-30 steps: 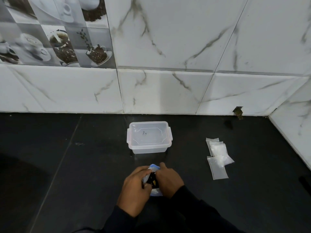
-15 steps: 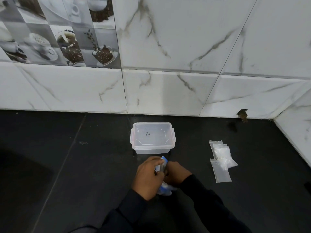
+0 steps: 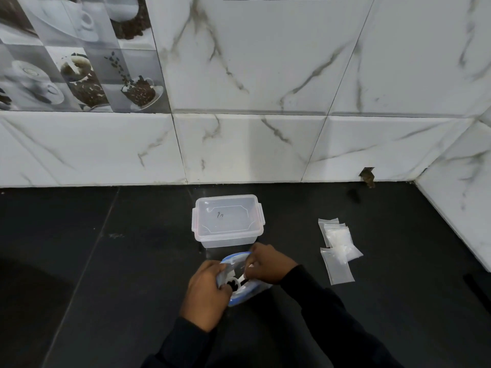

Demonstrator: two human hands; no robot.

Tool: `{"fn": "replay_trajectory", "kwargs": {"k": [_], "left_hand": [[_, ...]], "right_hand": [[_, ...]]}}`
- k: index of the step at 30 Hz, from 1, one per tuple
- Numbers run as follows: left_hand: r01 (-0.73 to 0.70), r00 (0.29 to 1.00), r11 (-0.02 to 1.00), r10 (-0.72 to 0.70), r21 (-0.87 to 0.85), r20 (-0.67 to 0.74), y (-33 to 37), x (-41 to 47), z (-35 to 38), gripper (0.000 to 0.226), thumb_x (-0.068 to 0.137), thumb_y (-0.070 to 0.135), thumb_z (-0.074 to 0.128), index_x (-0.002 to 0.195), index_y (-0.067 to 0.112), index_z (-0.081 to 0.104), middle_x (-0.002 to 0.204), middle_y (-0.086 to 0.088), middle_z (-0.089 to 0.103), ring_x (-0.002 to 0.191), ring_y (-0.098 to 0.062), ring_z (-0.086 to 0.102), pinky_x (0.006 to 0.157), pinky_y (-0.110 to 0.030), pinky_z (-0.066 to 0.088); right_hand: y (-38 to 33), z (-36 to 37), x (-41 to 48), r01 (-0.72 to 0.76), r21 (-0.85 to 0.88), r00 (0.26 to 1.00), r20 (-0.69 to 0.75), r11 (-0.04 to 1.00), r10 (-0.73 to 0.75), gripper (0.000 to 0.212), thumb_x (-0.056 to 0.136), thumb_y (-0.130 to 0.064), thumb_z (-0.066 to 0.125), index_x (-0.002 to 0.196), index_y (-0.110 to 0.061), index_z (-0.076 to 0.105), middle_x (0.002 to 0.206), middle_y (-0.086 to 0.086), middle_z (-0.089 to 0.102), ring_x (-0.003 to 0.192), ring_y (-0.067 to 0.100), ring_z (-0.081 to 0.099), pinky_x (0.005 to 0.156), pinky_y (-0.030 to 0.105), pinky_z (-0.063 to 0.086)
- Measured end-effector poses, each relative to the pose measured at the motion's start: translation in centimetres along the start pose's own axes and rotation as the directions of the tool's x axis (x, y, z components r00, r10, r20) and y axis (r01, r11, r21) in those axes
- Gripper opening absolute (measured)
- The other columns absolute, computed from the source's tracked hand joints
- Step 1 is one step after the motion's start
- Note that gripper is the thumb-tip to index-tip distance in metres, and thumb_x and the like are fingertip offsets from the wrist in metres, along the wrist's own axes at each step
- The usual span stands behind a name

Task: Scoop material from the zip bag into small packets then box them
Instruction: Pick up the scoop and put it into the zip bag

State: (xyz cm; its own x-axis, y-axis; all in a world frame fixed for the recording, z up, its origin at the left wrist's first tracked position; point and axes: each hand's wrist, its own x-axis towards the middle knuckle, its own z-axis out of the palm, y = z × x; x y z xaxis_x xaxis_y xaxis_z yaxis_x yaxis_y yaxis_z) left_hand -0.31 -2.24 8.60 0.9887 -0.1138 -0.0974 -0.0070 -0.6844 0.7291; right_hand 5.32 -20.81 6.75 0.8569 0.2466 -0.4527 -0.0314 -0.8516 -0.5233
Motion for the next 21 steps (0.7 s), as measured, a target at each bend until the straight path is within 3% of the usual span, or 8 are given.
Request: {"fn": "replay_trajectory", "kwargs": {"k": [2, 6, 10, 13, 15, 18, 21], "left_hand": [[0.036, 0.999, 0.999, -0.036, 0.008, 0.001, -0.3, -0.1, 0.7, 0.040, 0.071, 0.000, 0.063, 0.106, 0.017, 0.073, 0.100, 0.010, 0.055, 0.093, -0.011, 0.061, 0.074, 0.001, 0.032], [0.060, 0.998, 0.998, -0.060, 0.009, -0.016, -0.3, -0.8, 1.5, 0.038, 0.077, 0.009, 0.067, 0.115, 0.018, 0.067, 0.112, 0.008, 0.050, 0.099, -0.013, 0.061, 0.084, -0.016, 0.040], [-0.048, 0.974, 0.997, 0.058, 0.054, -0.217, 2.5, -2.4, 1.3, 0.033, 0.078, 0.021, 0.073, 0.110, 0.028, 0.065, 0.112, 0.005, 0.038, 0.092, -0.012, 0.055, 0.077, -0.028, 0.051], [-0.169, 0.954, 0.986, 0.160, -0.013, -0.253, 5.3, -3.2, 2.4, 0.016, 0.083, 0.022, 0.070, 0.096, 0.026, 0.062, 0.101, 0.008, 0.052, 0.081, -0.005, 0.058, 0.067, -0.023, 0.052], [-0.225, 0.953, 0.971, 0.202, -0.079, -0.226, 6.3, -3.3, 4.2, 0.008, 0.084, 0.021, 0.069, 0.083, 0.025, 0.061, 0.080, 0.011, 0.059, 0.069, -0.003, 0.058, 0.063, -0.014, 0.047], [-0.206, 0.978, 0.973, 0.200, -0.107, -0.064, 7.2, -2.1, 8.8, 0.011, 0.085, 0.024, 0.069, 0.077, 0.023, 0.061, 0.067, 0.011, 0.060, 0.066, -0.002, 0.057, 0.065, -0.011, 0.042], [-0.104, 0.982, 0.974, 0.133, -0.202, 0.135, 8.1, 0.6, 13.9, 0.008, 0.085, 0.031, 0.065, 0.086, 0.024, 0.064, 0.077, 0.009, 0.068, 0.068, -0.001, 0.063, 0.068, -0.013, 0.048]], "right_hand": [[-0.1, 0.9, 0.3, -0.048, -0.081, 0.999, -0.001, 0.996, 0.048, 0.022, 0.081, -0.037, 0.063, 0.094, -0.024, 0.075, 0.116, 0.006, 0.053, 0.113, 0.032, 0.051, 0.098, 0.039, 0.046], [-0.1, 1.8, 0.5, -0.099, -0.236, 0.995, -0.015, 0.967, 0.098, 0.032, 0.088, -0.039, 0.056, 0.110, -0.019, 0.066, 0.123, 0.008, 0.047, 0.120, 0.034, 0.042, 0.101, 0.054, 0.040], [0.3, 1.4, 0.2, -0.035, -0.275, 0.995, -0.102, 0.961, 0.007, 0.022, 0.089, -0.033, 0.057, 0.106, -0.021, 0.065, 0.127, 0.005, 0.043, 0.120, 0.031, 0.039, 0.099, 0.056, 0.039], [1.7, 0.5, -0.4, 0.074, -0.075, 0.973, -0.213, 0.994, -0.088, 0.021, 0.086, -0.033, 0.064, 0.105, -0.028, 0.070, 0.127, -0.001, 0.046, 0.118, 0.022, 0.043, 0.100, 0.046, 0.042], [2.8, -0.3, -1.4, 0.159, 0.113, 0.925, -0.363, 0.981, -0.108, 0.017, 0.083, -0.029, 0.069, 0.098, -0.024, 0.075, 0.119, -0.001, 0.055, 0.112, 0.013, 0.052, 0.099, 0.029, 0.045], [6.0, -2.3, -3.9, 0.171, 0.366, 0.828, -0.557, 0.915, 0.068, 0.008, 0.081, -0.016, 0.075, 0.088, -0.019, 0.077, 0.104, -0.003, 0.063, 0.094, 0.004, 0.063, 0.086, 0.009, 0.045], [11.3, -3.2, -5.7, 0.023, 0.493, 0.720, -0.611, 0.870, 0.328, 0.012, 0.081, -0.015, 0.075, 0.080, -0.026, 0.069, 0.090, -0.008, 0.066, 0.083, 0.002, 0.063, 0.076, 0.011, 0.046]]}}
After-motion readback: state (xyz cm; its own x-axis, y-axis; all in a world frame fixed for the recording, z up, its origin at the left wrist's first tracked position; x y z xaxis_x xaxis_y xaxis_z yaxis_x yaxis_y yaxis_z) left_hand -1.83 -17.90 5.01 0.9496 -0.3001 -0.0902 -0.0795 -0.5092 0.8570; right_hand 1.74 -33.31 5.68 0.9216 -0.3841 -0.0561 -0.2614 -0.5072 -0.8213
